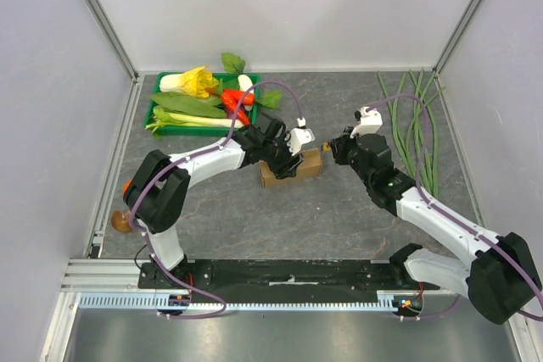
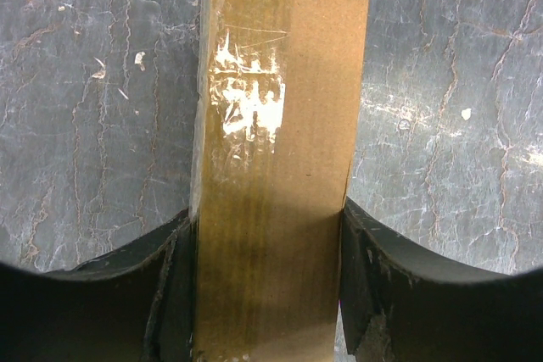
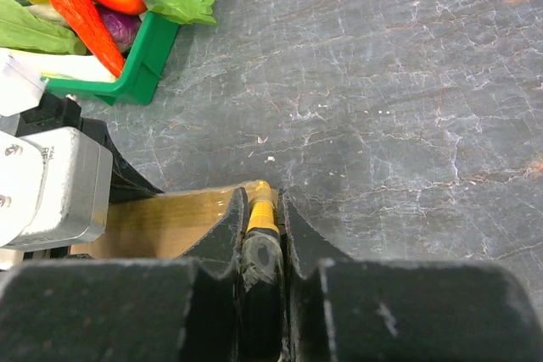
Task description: Unpack the express box
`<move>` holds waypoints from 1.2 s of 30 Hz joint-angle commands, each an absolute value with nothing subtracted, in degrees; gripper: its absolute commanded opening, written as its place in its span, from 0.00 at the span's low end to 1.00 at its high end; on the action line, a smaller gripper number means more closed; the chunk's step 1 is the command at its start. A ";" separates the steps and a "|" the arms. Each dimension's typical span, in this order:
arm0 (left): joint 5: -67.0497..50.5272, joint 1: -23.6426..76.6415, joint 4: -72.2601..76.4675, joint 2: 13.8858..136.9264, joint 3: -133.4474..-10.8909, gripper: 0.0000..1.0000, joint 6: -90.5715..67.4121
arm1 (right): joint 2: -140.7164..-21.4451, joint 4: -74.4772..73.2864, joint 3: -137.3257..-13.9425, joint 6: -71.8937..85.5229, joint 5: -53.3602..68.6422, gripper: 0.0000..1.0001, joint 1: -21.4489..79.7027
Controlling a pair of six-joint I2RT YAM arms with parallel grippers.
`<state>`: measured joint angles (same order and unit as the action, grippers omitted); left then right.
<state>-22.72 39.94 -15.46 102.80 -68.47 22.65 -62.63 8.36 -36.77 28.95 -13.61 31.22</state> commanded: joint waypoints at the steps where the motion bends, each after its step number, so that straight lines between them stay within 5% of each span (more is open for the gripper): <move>1: -22.76 40.43 -20.13 103.71 -66.01 0.53 25.49 | -62.93 13.09 -36.12 28.48 -13.27 0.00 30.76; 36: -26.27 38.94 -24.26 108.19 -70.66 0.51 21.01 | -65.92 18.28 -29.10 28.21 -6.42 0.00 30.23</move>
<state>-23.83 39.20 -17.72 104.03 -70.08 22.55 -65.73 19.00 -32.45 28.84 -9.67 29.98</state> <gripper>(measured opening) 0.604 0.154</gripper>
